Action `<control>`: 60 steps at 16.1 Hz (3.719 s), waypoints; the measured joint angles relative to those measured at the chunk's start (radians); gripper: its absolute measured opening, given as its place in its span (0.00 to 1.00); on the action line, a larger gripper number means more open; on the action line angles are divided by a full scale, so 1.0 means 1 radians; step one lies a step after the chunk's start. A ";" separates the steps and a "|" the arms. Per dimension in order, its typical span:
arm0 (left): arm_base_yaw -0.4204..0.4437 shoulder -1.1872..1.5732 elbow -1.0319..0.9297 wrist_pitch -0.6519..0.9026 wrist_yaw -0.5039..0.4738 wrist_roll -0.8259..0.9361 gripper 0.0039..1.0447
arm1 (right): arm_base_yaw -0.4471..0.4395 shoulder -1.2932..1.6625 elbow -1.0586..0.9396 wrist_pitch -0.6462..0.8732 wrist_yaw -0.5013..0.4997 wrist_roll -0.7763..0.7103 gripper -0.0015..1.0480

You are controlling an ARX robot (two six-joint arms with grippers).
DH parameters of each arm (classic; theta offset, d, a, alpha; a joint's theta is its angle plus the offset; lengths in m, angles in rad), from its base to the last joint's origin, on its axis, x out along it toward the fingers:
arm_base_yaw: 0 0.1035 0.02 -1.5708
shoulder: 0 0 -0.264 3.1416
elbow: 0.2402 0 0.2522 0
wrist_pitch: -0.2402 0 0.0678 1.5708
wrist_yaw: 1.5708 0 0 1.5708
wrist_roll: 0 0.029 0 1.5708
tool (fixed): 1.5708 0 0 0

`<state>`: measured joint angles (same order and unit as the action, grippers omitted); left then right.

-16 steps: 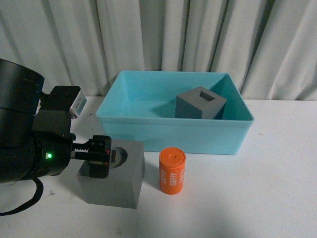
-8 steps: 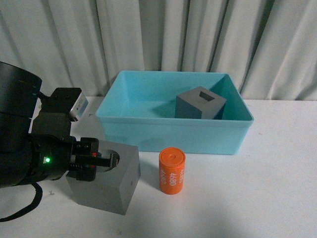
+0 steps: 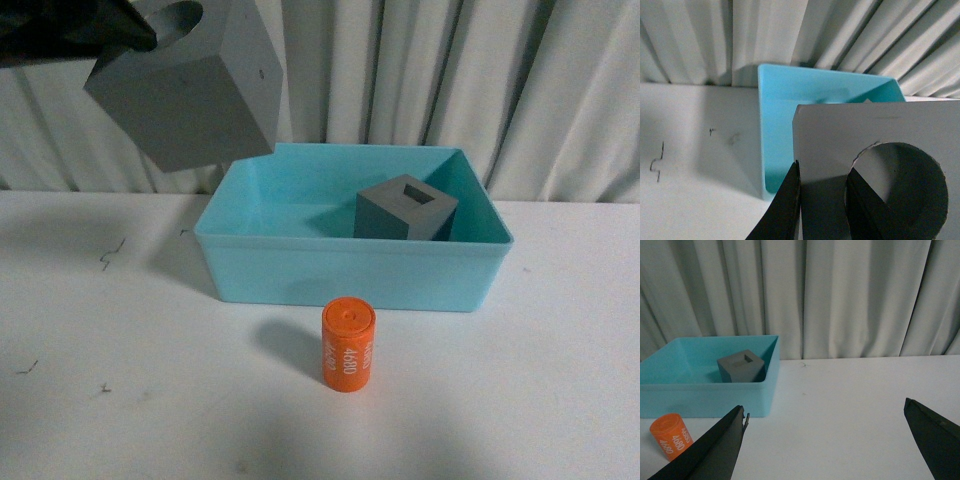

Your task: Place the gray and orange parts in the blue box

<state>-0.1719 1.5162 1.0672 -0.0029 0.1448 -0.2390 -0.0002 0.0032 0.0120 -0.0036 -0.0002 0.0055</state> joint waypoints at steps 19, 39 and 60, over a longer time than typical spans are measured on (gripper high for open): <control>-0.100 0.592 0.316 0.142 -0.171 0.215 0.19 | 0.000 0.000 0.000 0.000 0.000 0.000 0.94; 0.600 -0.379 -0.423 -0.258 0.386 0.156 0.94 | 0.000 0.000 0.000 0.000 0.000 0.000 0.94; 0.308 -1.036 -1.023 0.433 -0.007 0.242 0.01 | 0.000 0.000 0.000 0.000 0.000 0.000 0.94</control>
<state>0.1360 0.4805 0.0437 0.4297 0.1379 0.0032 -0.0002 0.0036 0.0120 -0.0036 -0.0002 0.0055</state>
